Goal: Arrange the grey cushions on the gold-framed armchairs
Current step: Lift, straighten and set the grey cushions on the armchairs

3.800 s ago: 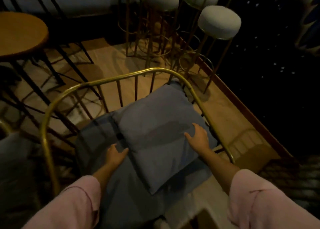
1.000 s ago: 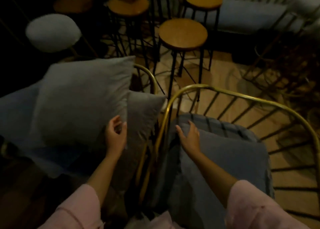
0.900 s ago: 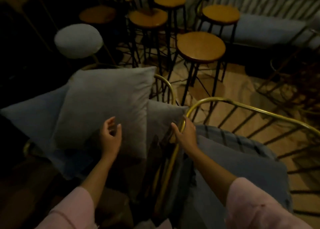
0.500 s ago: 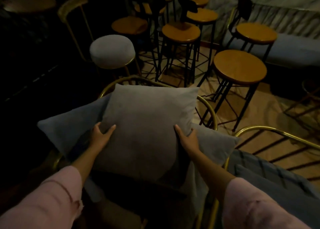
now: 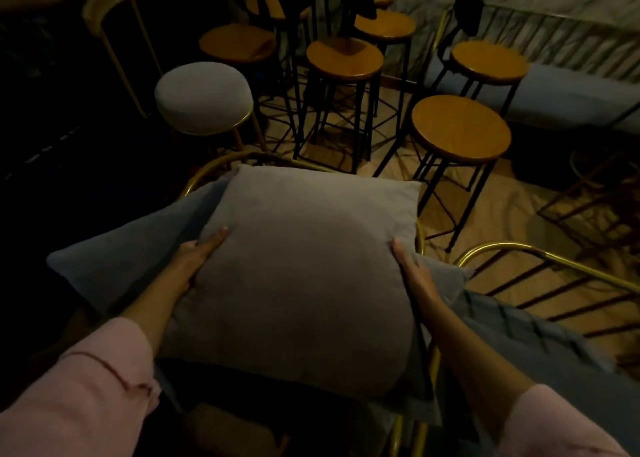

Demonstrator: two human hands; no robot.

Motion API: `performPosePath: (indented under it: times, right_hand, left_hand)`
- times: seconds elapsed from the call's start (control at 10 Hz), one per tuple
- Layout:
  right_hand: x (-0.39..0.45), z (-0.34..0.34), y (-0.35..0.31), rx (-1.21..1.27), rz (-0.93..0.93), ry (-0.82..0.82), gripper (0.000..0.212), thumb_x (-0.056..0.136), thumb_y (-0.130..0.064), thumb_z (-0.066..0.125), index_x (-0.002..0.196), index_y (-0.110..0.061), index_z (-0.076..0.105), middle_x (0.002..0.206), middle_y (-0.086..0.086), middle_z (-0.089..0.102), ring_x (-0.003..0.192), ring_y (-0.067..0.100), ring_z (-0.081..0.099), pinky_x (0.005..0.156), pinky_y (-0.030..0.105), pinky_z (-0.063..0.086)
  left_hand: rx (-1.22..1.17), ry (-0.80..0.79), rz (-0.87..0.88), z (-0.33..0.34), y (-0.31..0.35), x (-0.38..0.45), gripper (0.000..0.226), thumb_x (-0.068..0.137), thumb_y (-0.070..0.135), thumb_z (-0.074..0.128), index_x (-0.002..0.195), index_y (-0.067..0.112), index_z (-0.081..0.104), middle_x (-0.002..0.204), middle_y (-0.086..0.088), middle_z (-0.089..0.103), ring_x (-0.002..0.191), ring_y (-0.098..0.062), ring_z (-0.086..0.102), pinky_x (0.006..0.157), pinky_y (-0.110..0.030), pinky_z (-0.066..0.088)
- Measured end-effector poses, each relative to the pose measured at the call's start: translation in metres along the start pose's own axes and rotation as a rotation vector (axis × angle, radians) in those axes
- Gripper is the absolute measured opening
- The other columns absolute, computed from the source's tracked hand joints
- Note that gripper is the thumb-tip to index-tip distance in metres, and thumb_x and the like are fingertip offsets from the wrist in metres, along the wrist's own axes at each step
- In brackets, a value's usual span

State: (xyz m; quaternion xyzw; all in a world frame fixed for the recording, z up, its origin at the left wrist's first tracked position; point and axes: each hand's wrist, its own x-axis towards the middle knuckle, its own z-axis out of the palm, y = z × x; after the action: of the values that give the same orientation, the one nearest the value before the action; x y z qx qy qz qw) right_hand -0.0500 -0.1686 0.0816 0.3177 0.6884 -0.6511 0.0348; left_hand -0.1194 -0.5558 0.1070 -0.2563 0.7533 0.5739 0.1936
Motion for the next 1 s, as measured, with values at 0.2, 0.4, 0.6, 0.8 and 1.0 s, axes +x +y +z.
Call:
performPosePath:
  times: [0.2,0.4,0.6,0.8,1.0]
  right_hand:
    - [-0.029,-0.106,-0.012,0.113,-0.127,0.027,0.103,0.06,-0.076,0.072,0.142,-0.017,0.049,0.123,0.002,0.065,0.1,0.014,0.067,0.072,0.022,0.054]
    - [-0.057,-0.287,-0.031,0.106,-0.189,0.189,0.113,0.048,-0.083,0.074,0.141,-0.023,0.05,0.127,0.0,0.067,0.107,0.017,0.069,0.085,0.031,0.053]
    - [-0.066,-0.43,-0.032,0.11,-0.207,0.41,0.103,0.066,-0.074,0.07,0.149,-0.021,0.038,0.142,0.002,0.053,0.124,0.026,0.056,0.1,0.039,0.047]
    - [-0.034,-0.538,-0.027,0.134,-0.246,0.348,0.103,0.066,-0.07,0.074,0.151,-0.029,0.034,0.145,-0.004,0.051,0.129,0.021,0.051,0.105,0.041,0.045]
    - [0.02,-0.58,0.01,0.191,-0.148,0.276,0.118,0.053,-0.079,0.076,0.151,-0.04,0.026,0.156,-0.005,0.039,0.141,0.027,0.038,0.109,0.061,0.037]
  left_hand:
    - [-0.091,-0.135,0.162,0.088,0.067,-0.041,0.065,0.089,0.057,0.055,0.128,0.005,0.058,0.115,-0.014,0.064,0.086,-0.022,0.064,0.08,-0.034,0.051]
    - [-0.02,-0.518,0.392,0.241,0.134,-0.104,0.082,0.062,0.075,0.069,0.124,0.022,0.058,0.106,0.007,0.076,0.097,-0.012,0.072,0.084,-0.028,0.056]
    - [0.028,-0.621,0.452,0.385,0.146,-0.166,0.123,0.027,0.077,0.083,0.132,0.022,0.049,0.122,0.004,0.065,0.11,-0.018,0.064,0.097,-0.04,0.052]
    - [-0.104,-0.516,0.439,0.509,0.134,-0.198,0.128,0.027,0.076,0.083,0.139,0.022,0.052,0.137,0.003,0.059,0.121,-0.017,0.057,0.105,-0.036,0.046]
    - [-0.145,-0.456,0.371,0.586,0.097,-0.176,0.125,0.032,0.073,0.085,0.14,0.02,0.049,0.133,0.006,0.058,0.119,-0.016,0.057,0.104,-0.035,0.045]
